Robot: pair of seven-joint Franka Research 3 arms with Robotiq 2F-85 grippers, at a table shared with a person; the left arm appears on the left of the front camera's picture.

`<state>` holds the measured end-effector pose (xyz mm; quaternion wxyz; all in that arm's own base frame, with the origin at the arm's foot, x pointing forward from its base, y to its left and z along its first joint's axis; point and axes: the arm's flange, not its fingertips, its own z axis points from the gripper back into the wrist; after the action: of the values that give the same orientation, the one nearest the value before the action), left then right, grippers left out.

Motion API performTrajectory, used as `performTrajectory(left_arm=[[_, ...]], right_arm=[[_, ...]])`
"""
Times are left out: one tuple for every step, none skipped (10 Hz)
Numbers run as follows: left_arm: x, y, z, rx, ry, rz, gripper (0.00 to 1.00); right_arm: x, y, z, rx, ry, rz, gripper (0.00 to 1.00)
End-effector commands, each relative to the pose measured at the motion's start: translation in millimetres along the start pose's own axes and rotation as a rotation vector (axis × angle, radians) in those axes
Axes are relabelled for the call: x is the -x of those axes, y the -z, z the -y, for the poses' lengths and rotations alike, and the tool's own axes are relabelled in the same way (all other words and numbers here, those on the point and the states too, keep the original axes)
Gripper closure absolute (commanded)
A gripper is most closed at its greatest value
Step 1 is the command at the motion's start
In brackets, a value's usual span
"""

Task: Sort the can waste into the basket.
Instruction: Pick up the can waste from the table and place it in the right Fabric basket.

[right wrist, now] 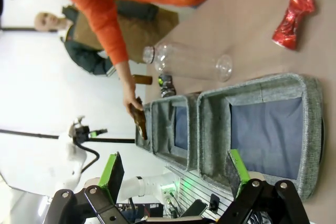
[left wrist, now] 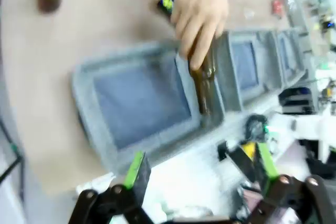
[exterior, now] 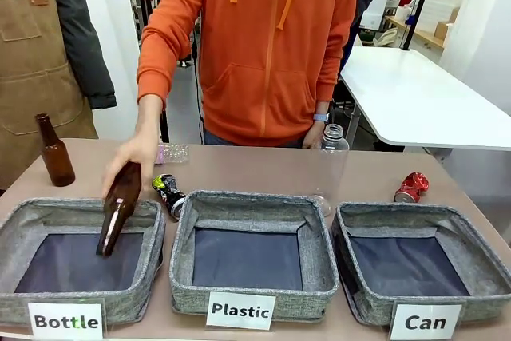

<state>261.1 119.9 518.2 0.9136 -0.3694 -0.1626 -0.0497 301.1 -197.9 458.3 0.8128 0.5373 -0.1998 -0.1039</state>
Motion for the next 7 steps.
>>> performTrajectory(left_arm=[[25, -42, -54, 0.115, -0.002, 0.036, 0.00], [38, -57, -77, 0.188, 0.012, 0.074, 0.00], [43, -67, -99, 0.238, -0.031, 0.099, 0.00], [40, -70, -107, 0.255, -0.054, 0.099, 0.00], [40, -70, -109, 0.262, -0.054, 0.102, 0.00], [38, -67, -108, 0.264, -0.060, 0.100, 0.00], [36, -64, -109, 0.267, -0.059, 0.094, 0.00]], right_arm=[[-3, -1, -1, -0.021, -0.027, 0.011, 0.00], [-3, -1, -1, -0.021, -0.027, 0.011, 0.00], [-3, -1, -1, -0.021, -0.027, 0.011, 0.00], [-3, -1, -1, -0.021, -0.027, 0.011, 0.00], [-3, -1, -1, -0.021, -0.027, 0.011, 0.00], [-3, -1, -1, -0.021, -0.027, 0.011, 0.00], [-3, -1, -1, -0.021, -0.027, 0.011, 0.00]])
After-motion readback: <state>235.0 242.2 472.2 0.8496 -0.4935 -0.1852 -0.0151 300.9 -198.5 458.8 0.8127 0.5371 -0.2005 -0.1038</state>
